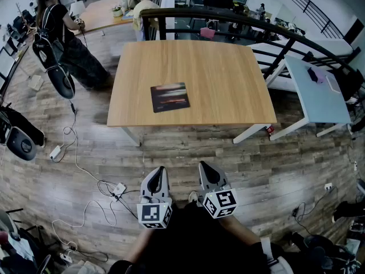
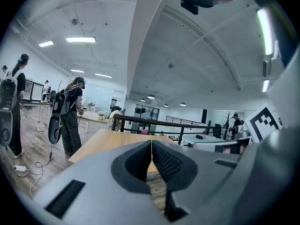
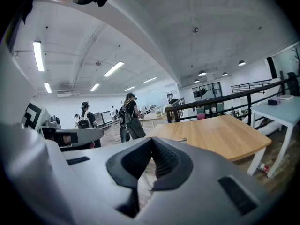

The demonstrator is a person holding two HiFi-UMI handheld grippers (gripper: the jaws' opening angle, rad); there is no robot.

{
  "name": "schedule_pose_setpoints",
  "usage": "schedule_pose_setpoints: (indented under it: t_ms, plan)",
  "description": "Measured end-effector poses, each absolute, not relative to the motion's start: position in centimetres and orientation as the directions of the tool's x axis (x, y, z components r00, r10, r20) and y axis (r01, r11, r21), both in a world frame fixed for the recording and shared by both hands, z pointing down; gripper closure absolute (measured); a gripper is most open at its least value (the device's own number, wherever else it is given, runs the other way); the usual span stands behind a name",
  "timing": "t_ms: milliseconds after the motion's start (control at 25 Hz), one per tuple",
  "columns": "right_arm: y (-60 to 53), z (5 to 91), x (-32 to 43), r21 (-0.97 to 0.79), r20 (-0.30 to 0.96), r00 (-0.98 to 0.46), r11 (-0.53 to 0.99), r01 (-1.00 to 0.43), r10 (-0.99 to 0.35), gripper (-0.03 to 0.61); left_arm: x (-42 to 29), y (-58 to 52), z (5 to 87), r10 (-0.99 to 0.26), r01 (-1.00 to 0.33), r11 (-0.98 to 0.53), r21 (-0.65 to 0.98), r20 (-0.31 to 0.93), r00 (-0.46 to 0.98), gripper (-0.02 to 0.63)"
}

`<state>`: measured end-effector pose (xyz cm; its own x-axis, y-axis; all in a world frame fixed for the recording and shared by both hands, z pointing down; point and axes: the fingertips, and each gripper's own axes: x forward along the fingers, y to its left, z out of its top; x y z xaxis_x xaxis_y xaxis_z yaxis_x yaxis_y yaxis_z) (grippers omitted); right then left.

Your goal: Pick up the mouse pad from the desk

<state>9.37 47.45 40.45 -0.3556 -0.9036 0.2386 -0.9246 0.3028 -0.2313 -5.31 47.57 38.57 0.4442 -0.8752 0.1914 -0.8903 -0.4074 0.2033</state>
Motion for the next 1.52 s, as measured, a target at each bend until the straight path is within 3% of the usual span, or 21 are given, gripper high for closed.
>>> schedule_pose_setpoints:
  t_ms: [760, 1520]
  plan:
    - [47.8, 40.5, 7.7, -0.261, 0.233, -0.382, 0.321, -0.910, -0.894, 0.548, -6.4, 47.8, 38.9, -0.875, -0.885, -0.406, 0.228, 0.182, 0.449, 0.589]
    - [47.5, 41.3, 3.1, -0.236, 0.246, -0.282, 0.224, -0.945, -0.927, 0.546, -12.6, 47.2, 40.1, -0.843, -0.856, -0.449, 0.256, 0.195, 0.501, 0.589]
